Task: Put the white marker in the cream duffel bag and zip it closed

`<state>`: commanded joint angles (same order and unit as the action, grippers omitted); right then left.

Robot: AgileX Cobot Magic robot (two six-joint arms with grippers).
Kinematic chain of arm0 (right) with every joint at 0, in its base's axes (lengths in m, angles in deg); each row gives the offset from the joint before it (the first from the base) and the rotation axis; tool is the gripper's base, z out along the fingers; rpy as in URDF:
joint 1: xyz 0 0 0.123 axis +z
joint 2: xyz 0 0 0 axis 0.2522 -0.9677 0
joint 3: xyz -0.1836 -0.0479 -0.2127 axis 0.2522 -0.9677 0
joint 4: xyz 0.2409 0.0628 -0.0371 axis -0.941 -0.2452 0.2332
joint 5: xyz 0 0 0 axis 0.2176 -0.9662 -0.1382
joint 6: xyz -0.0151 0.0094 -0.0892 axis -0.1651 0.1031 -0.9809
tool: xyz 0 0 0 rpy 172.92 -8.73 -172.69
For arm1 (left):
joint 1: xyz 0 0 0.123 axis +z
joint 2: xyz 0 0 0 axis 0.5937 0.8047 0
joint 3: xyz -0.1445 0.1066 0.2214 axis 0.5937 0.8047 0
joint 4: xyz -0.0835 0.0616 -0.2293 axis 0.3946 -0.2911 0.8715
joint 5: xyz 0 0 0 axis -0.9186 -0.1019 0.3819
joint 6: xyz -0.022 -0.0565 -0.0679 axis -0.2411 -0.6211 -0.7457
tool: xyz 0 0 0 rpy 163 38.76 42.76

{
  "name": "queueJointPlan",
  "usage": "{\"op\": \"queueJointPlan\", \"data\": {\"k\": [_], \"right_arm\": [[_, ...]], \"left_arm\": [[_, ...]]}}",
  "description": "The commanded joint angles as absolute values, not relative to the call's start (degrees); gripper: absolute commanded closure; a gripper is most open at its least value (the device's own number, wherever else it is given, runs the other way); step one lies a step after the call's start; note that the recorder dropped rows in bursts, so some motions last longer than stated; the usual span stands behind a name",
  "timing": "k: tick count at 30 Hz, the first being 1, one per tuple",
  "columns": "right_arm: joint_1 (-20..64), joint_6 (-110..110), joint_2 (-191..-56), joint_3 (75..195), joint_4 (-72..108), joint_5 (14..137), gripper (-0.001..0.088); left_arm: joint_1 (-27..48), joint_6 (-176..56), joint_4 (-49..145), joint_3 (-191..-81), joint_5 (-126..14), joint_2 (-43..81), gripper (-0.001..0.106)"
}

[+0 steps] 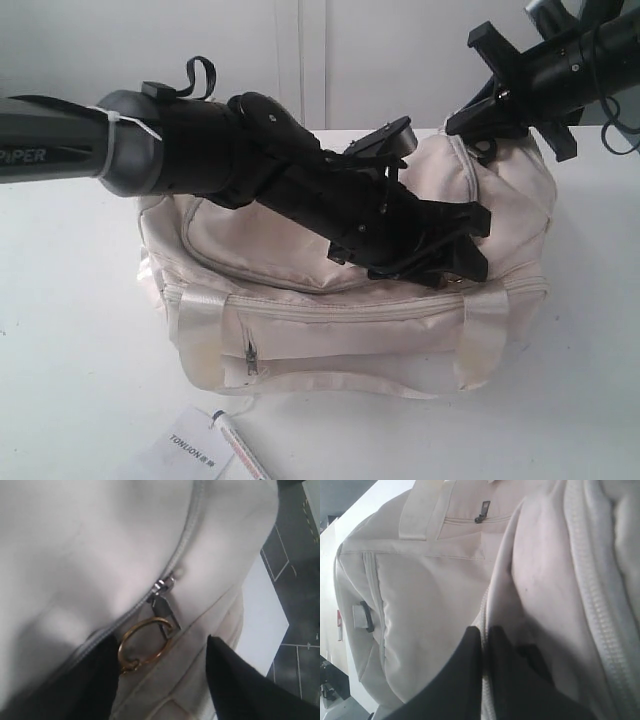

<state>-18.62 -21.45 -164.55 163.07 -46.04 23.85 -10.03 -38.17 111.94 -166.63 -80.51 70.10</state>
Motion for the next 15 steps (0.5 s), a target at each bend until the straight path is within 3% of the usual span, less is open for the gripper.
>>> {"op": "queueJointPlan", "data": {"k": [4, 12, 15], "right_arm": [[-18.6, -21.5, -164.5, 163.1, -46.0, 24.0, 0.0868], [-18.6, -21.7, -164.5, 163.1, -46.0, 24.0, 0.0868], [-18.6, -21.7, -164.5, 163.1, -46.0, 24.0, 0.0868]], "left_arm": [[-10.0, -37.6, 111.9, -166.6, -80.5, 70.1, 0.055], [-10.0, -35.8, 111.4, -166.6, -80.7, 70.1, 0.102], [-10.0, -34.8, 111.4, -166.6, -80.9, 70.1, 0.105]]}}
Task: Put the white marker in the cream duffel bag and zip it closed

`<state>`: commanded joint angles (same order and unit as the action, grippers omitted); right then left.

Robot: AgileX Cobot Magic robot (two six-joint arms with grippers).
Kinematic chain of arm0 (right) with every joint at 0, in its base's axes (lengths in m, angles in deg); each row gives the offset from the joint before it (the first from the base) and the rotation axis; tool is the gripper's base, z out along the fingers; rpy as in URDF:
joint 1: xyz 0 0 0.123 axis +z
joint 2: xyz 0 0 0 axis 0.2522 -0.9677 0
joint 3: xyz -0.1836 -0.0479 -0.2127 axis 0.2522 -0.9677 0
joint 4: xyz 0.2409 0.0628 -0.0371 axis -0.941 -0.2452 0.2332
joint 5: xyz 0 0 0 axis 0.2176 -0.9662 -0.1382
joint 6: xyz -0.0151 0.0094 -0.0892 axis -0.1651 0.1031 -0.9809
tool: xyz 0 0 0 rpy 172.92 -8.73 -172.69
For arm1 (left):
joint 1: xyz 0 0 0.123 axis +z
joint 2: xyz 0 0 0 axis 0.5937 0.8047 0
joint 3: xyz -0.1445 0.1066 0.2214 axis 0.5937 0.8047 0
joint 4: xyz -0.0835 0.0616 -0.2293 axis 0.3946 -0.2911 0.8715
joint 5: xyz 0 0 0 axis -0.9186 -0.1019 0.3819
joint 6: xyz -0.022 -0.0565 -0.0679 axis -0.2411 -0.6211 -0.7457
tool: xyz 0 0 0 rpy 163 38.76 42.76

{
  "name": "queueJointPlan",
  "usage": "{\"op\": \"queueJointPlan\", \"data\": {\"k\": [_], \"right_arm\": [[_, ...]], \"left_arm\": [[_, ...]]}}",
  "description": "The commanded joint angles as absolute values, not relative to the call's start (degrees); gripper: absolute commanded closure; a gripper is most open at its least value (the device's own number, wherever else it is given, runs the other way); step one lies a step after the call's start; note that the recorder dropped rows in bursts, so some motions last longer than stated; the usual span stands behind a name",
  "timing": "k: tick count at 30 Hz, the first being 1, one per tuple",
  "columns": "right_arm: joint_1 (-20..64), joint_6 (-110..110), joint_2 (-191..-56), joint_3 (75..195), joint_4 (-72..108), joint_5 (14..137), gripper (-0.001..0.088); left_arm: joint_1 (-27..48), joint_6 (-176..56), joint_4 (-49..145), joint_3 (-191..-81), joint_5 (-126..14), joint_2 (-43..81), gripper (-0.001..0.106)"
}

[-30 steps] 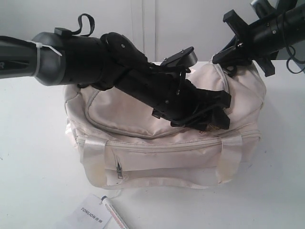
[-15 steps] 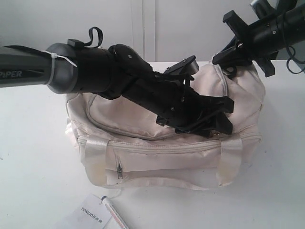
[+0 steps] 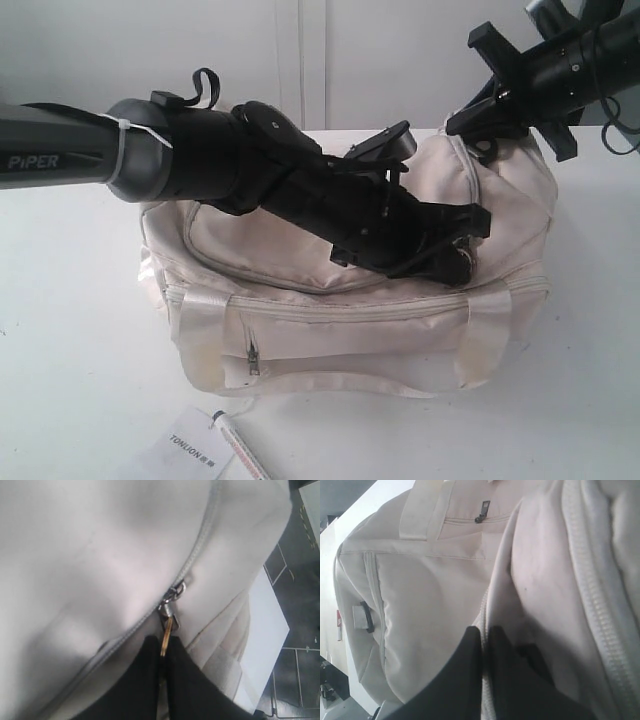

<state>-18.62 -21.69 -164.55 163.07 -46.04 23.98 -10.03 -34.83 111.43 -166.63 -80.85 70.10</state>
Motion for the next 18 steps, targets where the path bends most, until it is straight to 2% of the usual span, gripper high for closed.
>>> {"op": "queueJointPlan", "data": {"k": [18], "right_arm": [[-18.6, -21.9, -164.5, 163.1, -46.0, 24.3, 0.0868]], "left_arm": [[-10.0, -27.3, 110.4, -166.6, -89.8, 70.1, 0.105]]}}
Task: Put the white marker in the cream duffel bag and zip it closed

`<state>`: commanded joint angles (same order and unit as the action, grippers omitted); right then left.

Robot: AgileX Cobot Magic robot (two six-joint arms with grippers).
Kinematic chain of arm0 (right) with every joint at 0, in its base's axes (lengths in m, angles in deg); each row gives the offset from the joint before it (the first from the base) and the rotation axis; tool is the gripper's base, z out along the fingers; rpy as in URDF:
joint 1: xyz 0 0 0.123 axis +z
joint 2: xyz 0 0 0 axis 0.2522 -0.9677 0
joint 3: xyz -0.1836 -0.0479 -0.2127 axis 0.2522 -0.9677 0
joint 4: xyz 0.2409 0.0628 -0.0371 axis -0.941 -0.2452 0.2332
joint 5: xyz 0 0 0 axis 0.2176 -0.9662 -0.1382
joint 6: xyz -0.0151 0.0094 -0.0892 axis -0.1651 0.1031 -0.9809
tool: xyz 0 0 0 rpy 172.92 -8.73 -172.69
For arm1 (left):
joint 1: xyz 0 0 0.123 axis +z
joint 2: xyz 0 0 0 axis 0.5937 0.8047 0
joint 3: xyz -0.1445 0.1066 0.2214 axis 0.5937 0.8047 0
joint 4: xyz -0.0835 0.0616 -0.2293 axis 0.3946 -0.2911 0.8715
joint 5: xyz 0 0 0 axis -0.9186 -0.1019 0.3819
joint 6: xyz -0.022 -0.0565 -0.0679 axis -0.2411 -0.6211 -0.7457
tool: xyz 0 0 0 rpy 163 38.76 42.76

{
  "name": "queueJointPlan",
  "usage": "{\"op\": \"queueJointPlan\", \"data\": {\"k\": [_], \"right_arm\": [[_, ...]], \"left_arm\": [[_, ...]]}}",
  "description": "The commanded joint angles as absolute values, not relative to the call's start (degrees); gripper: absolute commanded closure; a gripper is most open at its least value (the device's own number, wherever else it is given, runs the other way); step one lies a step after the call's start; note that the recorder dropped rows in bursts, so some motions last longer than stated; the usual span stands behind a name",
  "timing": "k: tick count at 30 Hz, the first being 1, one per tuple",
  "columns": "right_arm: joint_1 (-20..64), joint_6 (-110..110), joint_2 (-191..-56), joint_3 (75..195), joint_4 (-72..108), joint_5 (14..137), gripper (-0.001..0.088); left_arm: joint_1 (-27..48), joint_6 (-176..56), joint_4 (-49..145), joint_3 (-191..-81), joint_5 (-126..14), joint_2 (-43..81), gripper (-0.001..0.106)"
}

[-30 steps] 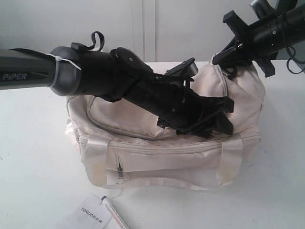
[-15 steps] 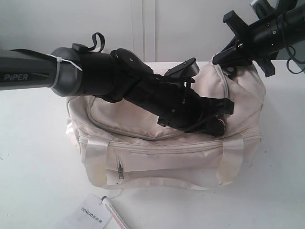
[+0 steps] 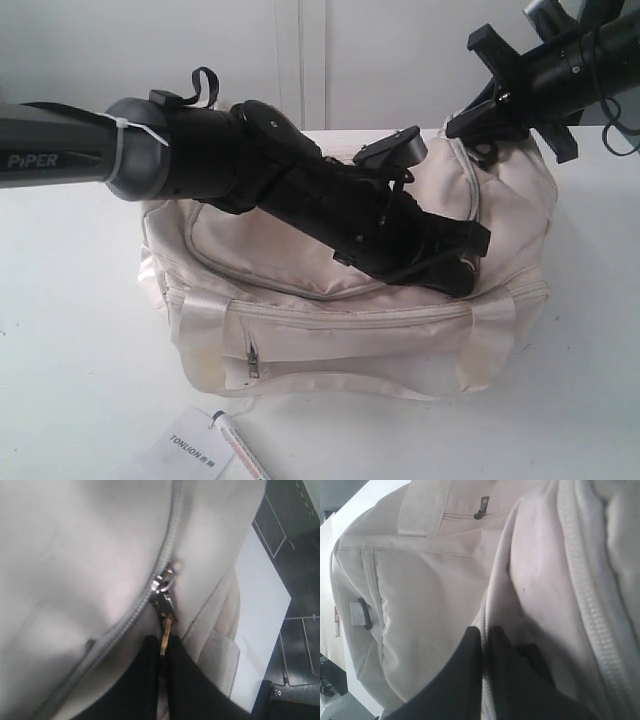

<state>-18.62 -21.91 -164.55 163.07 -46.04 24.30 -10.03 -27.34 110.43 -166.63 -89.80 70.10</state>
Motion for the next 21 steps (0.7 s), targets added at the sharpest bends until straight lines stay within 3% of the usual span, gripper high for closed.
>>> {"op": "queueJointPlan", "data": {"k": [21], "right_arm": [[-18.6, -23.0, -164.5, 163.1, -46.0, 24.3, 0.0868]], "left_arm": [[-10.0, -23.2, 95.6, -166.6, -98.9, 66.1, 0.105]]}}
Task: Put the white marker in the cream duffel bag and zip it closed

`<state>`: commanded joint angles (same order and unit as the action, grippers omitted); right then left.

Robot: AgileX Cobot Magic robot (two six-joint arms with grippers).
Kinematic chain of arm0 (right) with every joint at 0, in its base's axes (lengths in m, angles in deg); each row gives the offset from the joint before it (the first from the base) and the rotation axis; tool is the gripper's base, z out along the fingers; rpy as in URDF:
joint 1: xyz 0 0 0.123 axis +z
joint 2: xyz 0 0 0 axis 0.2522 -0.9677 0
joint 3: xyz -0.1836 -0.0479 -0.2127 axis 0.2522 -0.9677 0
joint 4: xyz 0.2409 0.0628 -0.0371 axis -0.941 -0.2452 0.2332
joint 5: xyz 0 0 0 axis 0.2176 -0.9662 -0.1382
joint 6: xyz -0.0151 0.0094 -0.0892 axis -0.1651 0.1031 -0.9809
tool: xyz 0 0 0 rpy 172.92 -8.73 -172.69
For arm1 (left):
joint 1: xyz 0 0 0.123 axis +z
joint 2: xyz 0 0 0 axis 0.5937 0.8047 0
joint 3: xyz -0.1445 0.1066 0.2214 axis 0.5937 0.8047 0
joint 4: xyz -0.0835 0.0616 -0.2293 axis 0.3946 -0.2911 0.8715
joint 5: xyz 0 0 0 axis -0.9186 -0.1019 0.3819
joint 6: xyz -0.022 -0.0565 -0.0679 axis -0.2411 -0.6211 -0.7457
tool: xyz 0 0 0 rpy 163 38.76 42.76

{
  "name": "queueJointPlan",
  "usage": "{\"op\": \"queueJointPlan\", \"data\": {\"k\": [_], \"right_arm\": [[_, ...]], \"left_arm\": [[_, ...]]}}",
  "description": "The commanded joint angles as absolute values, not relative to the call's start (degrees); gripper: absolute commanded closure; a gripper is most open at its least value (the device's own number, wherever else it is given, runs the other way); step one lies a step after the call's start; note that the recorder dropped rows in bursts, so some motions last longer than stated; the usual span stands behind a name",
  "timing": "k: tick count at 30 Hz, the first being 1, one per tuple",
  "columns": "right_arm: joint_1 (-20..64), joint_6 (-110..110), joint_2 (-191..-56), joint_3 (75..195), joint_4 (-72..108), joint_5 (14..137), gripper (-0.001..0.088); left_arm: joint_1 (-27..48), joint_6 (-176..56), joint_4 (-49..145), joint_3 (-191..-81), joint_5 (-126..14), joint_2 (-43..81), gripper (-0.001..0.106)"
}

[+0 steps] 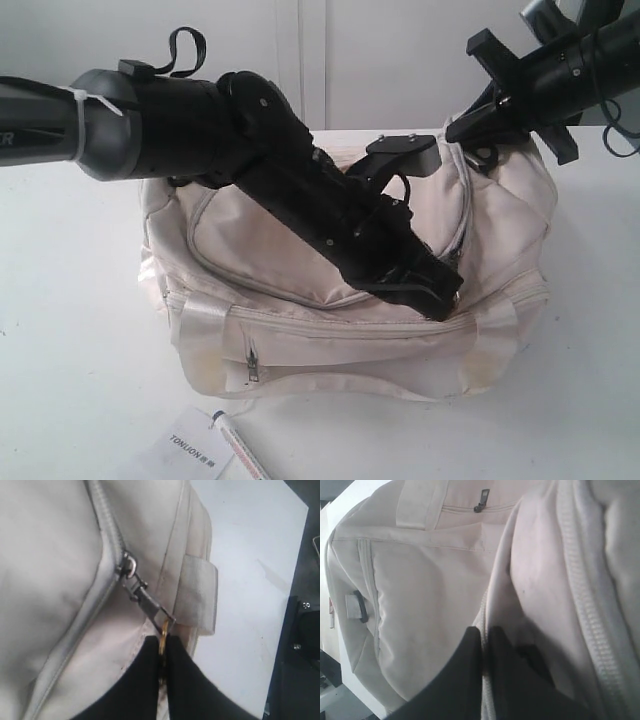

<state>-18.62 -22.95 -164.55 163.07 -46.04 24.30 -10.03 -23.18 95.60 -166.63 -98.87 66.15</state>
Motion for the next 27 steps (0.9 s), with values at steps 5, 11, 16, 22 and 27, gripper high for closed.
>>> {"op": "queueJointPlan", "data": {"k": [5, 11, 16, 22, 27], "right_arm": [[-18.6, -23.1, -164.5, 163.1, -46.0, 24.3, 0.0868], [-18.6, -24.5, -164.5, 163.1, -46.0, 24.3, 0.0868], [-18.6, -26.2, -164.5, 163.1, -46.0, 23.9, 0.0868], [-18.6, -32.4, -164.5, 163.1, -46.0, 21.8, 0.0868], [-18.6, -36.3, -164.5, 163.1, -44.4, 18.7, 0.0868]], "left_arm": [[-10.0, -23.9, 94.0, -166.6, -99.4, 65.9, 0.105], [-10.0, -24.4, 92.6, -166.6, -99.2, 64.2, 0.105], [-10.0, -24.4, 91.8, -166.6, -99.0, 62.7, 0.105], [-10.0, -24.2, 91.8, -166.6, -98.6, 61.9, 0.105], [-10.0, -23.0, 91.6, -166.6, -98.6, 60.8, 0.105]]}}
